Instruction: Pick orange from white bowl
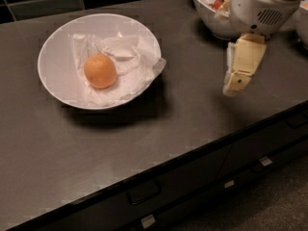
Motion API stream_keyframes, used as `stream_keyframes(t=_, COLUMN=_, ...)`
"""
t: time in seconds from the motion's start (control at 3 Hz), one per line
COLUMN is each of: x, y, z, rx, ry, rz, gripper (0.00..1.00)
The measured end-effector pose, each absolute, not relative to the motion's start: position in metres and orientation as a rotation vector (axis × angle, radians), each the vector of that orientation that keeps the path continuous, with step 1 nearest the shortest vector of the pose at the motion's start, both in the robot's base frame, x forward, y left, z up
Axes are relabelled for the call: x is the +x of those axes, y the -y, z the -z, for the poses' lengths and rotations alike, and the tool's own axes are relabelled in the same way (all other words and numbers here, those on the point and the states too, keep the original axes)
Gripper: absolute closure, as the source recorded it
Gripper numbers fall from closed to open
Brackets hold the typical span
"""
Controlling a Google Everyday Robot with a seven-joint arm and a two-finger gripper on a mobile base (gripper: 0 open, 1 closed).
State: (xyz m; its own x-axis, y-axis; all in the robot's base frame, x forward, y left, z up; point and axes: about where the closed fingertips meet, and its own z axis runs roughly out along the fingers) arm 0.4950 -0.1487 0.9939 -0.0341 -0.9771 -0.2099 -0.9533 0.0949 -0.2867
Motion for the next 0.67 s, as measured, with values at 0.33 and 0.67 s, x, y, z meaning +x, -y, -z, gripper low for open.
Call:
stream_keyframes(t=0.33, x=0.5173, y=0.1116, z=-0.9855, rx=-2.015, ry=-1.917, rz=0.001, gripper=0.00)
stream_keyframes(t=0.67, x=0.5179, y=0.1109, z=-0.9858, rx=-2.014, ry=-1.914, rz=0.002, gripper=0.00)
